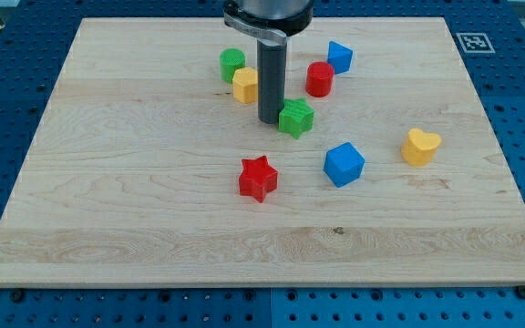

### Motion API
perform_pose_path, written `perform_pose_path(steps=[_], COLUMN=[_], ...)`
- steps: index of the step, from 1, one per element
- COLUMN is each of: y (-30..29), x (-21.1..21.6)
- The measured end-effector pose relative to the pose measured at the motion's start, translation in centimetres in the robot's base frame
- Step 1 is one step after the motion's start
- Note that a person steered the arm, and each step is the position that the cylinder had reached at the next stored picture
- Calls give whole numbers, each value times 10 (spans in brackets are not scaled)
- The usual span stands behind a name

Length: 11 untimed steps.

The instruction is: Push the red star slightly to the left of the blue cube

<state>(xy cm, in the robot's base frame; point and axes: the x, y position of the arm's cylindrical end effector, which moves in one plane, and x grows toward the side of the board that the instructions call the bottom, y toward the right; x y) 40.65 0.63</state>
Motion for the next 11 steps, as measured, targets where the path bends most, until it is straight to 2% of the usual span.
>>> perform_pose_path(steps=[4,7,9,11], y=[-6,-70,-59,-45], x=[1,68,99,103])
